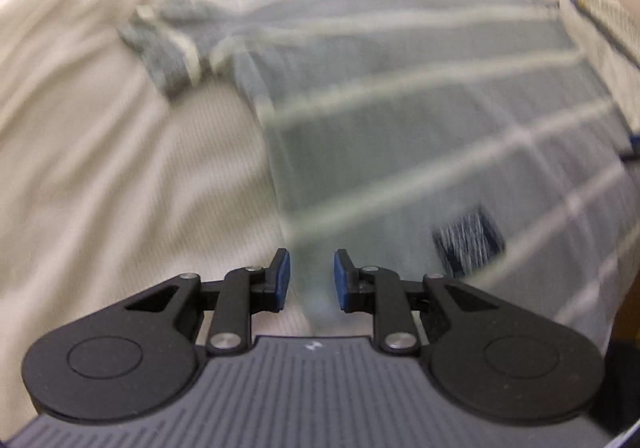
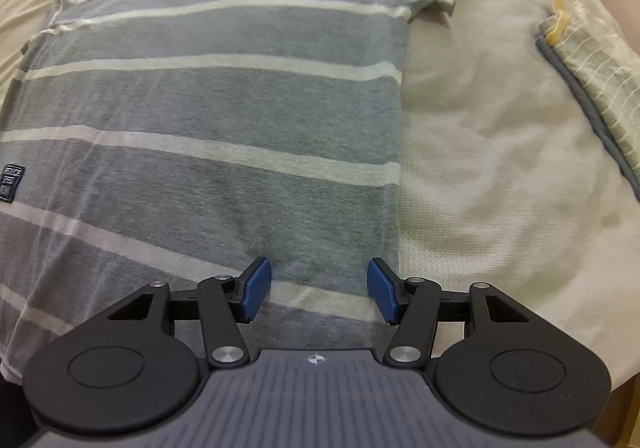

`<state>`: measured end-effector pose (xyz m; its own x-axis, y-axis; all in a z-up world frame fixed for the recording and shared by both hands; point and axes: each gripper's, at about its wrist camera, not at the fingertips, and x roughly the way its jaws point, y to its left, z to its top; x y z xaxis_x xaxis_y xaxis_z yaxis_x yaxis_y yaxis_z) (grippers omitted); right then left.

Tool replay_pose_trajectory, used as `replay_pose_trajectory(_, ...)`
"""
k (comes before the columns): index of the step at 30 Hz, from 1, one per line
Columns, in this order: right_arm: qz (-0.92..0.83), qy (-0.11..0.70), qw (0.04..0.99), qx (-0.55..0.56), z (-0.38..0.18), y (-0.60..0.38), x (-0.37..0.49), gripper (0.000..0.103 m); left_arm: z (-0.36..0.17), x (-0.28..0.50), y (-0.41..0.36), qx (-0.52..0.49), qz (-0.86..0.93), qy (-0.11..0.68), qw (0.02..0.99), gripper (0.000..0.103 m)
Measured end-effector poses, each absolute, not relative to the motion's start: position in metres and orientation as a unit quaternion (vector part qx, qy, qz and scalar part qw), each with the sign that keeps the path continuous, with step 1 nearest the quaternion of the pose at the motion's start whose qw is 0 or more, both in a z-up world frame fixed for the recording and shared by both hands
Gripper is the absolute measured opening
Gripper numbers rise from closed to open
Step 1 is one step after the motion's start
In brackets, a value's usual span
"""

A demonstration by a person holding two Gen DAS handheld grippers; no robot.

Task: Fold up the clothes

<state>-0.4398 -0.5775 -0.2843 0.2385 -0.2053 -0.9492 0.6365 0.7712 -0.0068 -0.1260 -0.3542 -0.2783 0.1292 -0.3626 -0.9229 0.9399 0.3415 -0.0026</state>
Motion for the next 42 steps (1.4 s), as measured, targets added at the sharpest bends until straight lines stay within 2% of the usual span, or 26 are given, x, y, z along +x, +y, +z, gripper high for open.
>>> replay_pose_trajectory(2,-0.275,0.549,0.766,0.191,-0.281,-0.572,-0.443,0.056,-0.278,-0.111,-0.373,0.301,-0.496,0.432,0.690,0.026)
replay_pose_trajectory(9,-0.281,0.541,0.772,0.182,-0.276,-0.538,-0.434,0.056,-0.296,-0.059,-0.427,0.286,-0.534,0.384,0.697,0.027)
replay_pose_trajectory(14,-0.321,0.547,0.748,0.193,-0.278,-0.507,-0.435,0.056,-0.296,-0.040,-0.399,0.314,-0.539,0.376,0.685,0.030)
replay_pose_trajectory(17,-0.326,0.530,0.758,0.196,-0.267,-0.476,-0.428,0.056,-0.285,-0.041,-0.370,0.329,-0.543,0.368,0.679,0.024)
replay_pose_trajectory(23,-0.275,0.505,0.785,0.230,-0.258,-0.405,-0.386,0.056,-0.261,-0.105,-0.304,0.317,-0.638,0.383,0.589,0.025)
replay_pose_trajectory(27,-0.272,0.530,0.766,0.239,-0.277,-0.387,-0.381,0.056,-0.277,-0.159,-0.271,0.359,-0.680,0.393,0.504,0.026)
replay_pose_trajectory(34,-0.372,0.547,0.711,0.238,-0.272,-0.416,-0.440,0.056,-0.302,-0.180,-0.227,0.449,-0.655,0.387,0.468,0.025)
replay_pose_trajectory(42,-0.446,0.487,0.707,0.255,-0.263,-0.456,-0.473,0.056,-0.273,-0.181,-0.249,0.391,-0.681,0.362,0.503,0.025)
